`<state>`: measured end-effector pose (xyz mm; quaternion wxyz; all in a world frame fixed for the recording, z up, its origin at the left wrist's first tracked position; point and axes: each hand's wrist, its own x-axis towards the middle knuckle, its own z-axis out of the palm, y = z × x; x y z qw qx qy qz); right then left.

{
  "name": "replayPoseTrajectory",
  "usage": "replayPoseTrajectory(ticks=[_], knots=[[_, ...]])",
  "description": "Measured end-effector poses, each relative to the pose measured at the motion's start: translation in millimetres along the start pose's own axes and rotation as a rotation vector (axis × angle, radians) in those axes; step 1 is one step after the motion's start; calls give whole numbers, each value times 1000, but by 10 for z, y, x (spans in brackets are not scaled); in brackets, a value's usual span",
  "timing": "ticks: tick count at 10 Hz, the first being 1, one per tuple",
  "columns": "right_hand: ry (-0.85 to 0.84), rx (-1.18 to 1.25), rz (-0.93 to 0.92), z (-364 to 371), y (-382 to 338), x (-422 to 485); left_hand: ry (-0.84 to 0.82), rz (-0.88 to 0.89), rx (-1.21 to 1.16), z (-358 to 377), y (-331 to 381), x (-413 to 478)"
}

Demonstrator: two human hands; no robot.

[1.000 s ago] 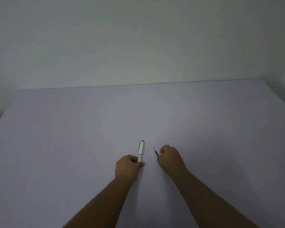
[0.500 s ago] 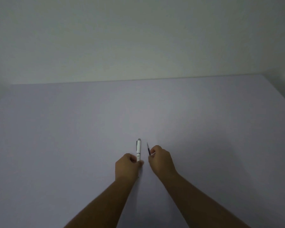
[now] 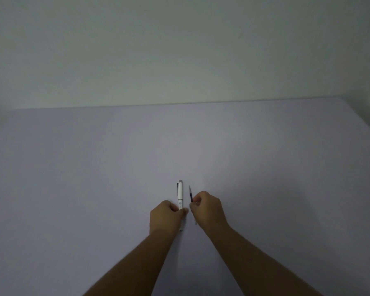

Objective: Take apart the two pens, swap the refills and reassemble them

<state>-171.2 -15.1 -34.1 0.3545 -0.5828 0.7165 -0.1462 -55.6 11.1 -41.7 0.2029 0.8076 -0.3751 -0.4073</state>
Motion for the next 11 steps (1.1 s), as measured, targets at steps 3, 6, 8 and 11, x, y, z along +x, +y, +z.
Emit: replayPoseTrajectory(ticks=[3,6,8,11], knots=[[0,2,-10,0,29,-14,-8,25,51,6,-19,38],[3,1,-26,1,47,-14,-12,24,76,3,-34,55],[4,3,-35,1,65,-24,-25,32,84,-12,-48,41],[62,22,-26,-126,-22,-28,17,39,108,-223,-3,-46]])
